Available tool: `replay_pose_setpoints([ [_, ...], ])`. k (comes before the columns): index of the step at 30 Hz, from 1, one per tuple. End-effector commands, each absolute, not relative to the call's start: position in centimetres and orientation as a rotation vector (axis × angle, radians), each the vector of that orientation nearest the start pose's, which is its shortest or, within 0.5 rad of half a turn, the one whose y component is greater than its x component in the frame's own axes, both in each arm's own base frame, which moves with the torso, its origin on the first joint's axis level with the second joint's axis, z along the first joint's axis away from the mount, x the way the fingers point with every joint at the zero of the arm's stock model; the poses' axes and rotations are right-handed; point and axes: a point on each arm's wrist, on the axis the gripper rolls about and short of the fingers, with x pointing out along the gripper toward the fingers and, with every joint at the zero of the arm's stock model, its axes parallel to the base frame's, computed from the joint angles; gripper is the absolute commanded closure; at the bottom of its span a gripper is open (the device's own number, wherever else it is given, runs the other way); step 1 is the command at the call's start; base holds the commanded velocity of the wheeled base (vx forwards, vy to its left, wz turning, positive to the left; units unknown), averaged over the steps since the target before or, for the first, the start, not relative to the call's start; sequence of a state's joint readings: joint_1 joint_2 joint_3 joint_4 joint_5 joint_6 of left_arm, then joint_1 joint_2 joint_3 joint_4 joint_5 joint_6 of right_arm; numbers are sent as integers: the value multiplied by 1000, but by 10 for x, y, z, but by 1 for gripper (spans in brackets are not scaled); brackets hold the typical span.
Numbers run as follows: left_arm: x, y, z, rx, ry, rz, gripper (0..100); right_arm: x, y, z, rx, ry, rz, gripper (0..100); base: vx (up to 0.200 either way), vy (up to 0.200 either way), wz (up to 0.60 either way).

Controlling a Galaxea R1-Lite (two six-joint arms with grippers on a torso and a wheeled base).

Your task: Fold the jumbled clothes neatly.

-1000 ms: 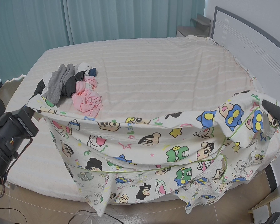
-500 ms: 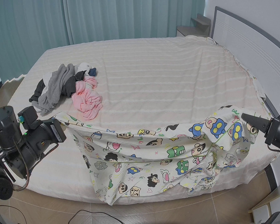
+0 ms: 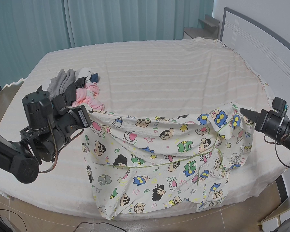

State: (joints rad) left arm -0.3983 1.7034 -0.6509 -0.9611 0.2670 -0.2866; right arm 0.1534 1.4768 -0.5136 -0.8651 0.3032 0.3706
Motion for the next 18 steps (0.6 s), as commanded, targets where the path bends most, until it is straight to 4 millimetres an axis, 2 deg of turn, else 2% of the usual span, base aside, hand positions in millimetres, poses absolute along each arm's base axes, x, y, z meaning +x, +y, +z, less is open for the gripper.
replay_pose_setpoints([
  [1,303,-121,156,-244,141,-102,100,271,38,163,378,232,381,100,200,0,0],
  [8,337,-133,129,-228,184,-88,100,303,40,143,378,232,367,100,200,0,0],
  [14,364,-142,94,-204,240,-61,100,324,41,121,380,269,354,100,200,0,0],
  [15,373,-145,82,-196,252,-39,100,330,42,109,380,293,348,100,200,0,0],
  [18,390,-151,63,-190,260,-10,100,341,42,89,374,313,319,100,0,0,0],
])
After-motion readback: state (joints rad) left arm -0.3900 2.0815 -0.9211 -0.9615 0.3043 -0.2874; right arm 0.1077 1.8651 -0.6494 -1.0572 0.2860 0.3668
